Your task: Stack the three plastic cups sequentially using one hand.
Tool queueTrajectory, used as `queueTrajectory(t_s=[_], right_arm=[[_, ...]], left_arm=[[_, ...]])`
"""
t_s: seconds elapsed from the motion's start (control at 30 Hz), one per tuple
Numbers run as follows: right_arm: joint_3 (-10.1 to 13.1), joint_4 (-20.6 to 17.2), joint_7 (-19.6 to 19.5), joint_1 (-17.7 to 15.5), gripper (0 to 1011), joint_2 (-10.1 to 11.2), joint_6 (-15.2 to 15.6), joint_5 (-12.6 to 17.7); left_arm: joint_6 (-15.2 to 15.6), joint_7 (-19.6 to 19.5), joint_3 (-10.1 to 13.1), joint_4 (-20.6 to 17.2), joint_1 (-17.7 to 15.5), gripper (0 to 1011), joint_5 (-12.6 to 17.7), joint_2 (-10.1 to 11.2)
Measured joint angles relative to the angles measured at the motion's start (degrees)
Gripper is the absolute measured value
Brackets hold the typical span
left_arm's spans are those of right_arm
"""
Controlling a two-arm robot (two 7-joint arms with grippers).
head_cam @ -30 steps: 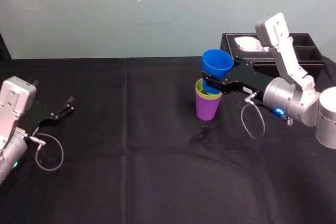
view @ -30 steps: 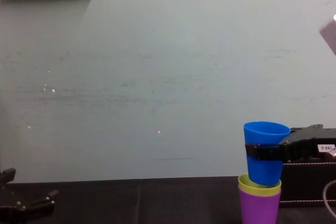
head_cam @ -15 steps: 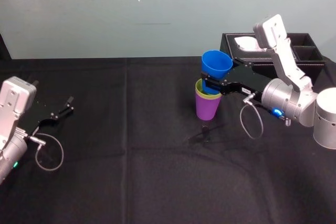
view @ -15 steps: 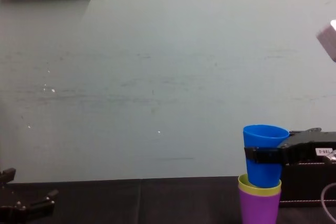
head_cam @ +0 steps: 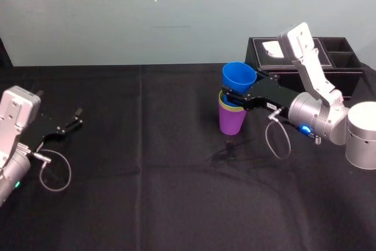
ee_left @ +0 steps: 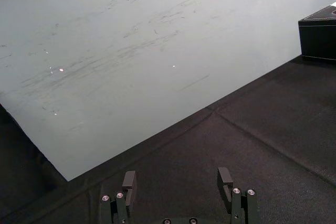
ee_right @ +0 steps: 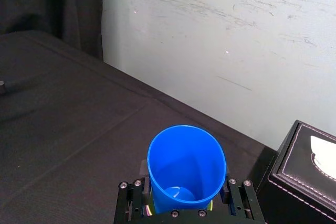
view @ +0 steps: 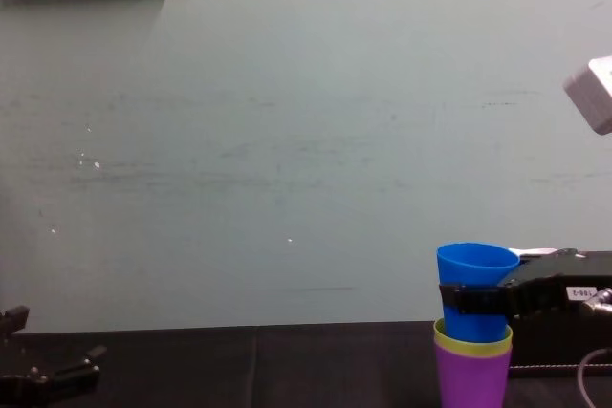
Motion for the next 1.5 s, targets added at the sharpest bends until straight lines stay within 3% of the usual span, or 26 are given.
queueTrajectory(t_s=[0.5,0.8,0.9,1.27,1.5], right_arm=[[0.0,-0.2,0.0,0.0,738,0.1,0.0,0.1],[0.0,-0.2,0.0,-0.1,970,0.1,0.0,0.1],[0.0,-0.2,0.0,-0.1,1003,0.1,0.0,0.1],[0.0,-0.3,0.0,-0.1,1003,0.1,0.1,0.1],[1.5,-3.2,-0.5,-1.8,1003,0.6,-0.1,0.8]], left_arm=[[0.0,0.0,0.0,0.0,0.0,1010,0.0,0.0],[0.0,0.0,0.0,0.0,0.0,1010,0.0,0.0],[0.0,0.0,0.0,0.0,0.0,1010,0.0,0.0],[0.0,0.0,0.0,0.0,0.0,1010,0.0,0.0],[0.0,0.0,0.0,0.0,0.0,1010,0.0,0.0]])
